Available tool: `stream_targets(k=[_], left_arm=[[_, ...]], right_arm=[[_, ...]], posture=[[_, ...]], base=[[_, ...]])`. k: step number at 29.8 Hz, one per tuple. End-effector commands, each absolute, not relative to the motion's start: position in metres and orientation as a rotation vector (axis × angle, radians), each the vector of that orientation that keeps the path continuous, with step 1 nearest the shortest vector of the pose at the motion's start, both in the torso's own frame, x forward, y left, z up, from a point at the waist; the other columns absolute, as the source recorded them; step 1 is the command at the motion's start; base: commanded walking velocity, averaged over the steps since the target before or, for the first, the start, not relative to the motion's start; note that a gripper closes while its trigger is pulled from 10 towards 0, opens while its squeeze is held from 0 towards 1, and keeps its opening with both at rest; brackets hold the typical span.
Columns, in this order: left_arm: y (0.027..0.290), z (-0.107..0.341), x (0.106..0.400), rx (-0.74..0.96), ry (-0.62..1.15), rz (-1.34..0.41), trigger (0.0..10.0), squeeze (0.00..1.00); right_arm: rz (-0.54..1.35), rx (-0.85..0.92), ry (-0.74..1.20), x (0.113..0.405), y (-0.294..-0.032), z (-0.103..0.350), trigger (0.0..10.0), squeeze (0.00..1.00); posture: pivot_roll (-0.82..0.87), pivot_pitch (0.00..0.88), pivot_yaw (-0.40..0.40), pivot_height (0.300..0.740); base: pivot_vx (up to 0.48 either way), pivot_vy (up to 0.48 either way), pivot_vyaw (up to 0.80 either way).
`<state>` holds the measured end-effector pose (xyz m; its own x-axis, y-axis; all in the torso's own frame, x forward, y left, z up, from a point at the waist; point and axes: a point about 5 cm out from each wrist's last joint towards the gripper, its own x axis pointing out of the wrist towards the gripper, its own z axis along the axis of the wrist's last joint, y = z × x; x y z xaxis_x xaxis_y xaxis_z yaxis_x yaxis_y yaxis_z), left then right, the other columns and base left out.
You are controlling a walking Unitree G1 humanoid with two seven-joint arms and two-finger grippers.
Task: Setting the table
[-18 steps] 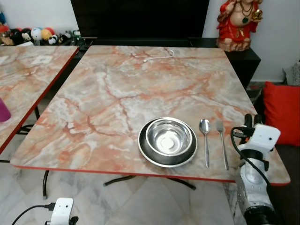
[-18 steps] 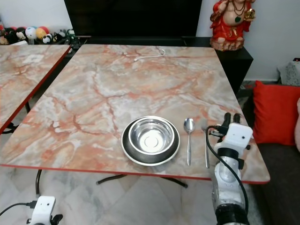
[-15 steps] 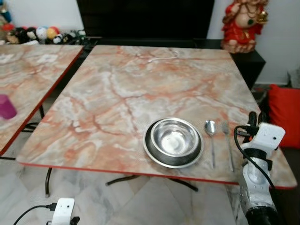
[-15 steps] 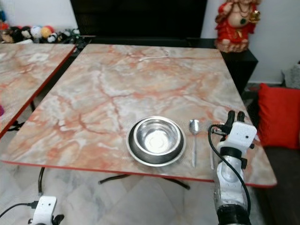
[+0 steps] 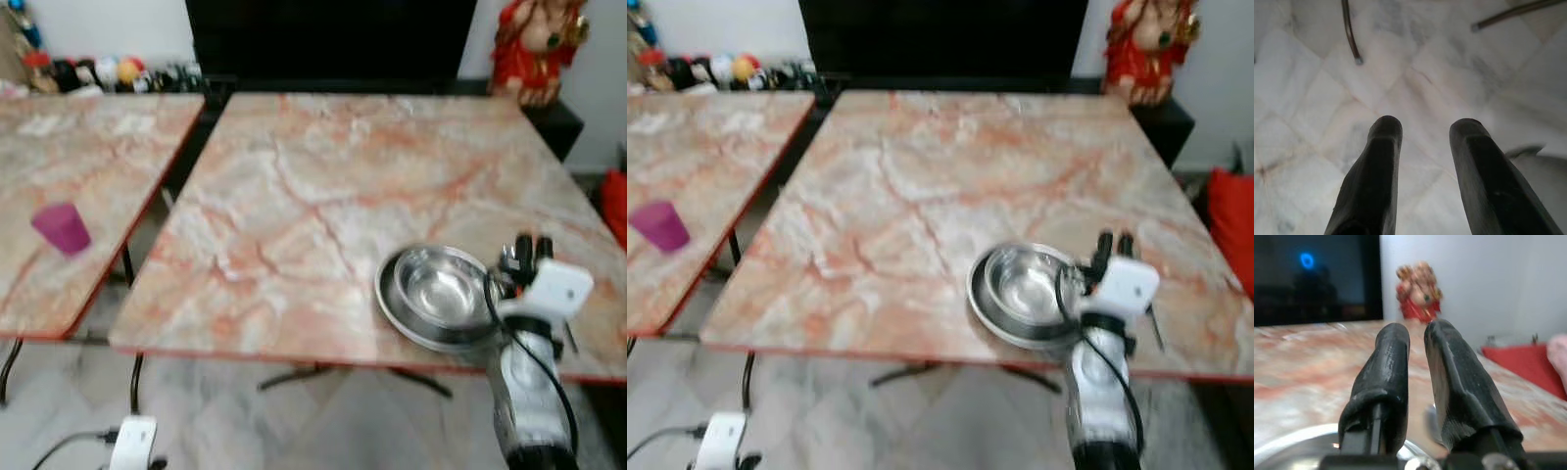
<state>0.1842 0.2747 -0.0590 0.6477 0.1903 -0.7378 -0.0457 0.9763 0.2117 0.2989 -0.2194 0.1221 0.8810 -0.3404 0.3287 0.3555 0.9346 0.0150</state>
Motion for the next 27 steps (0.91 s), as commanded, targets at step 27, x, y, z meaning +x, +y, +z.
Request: stream_targets(k=[27], left_arm=[[0.279,-0.064,0.171,0.185,0.893,0.16,10.0,0.0]], right_arm=[[-0.225,-0.043,-0.357,0.309,-0.178,0.133,10.0,0.0]], posture=[[0.08,0.0,-0.031,0.74]], base=[[0.0,0.48,0.0]])
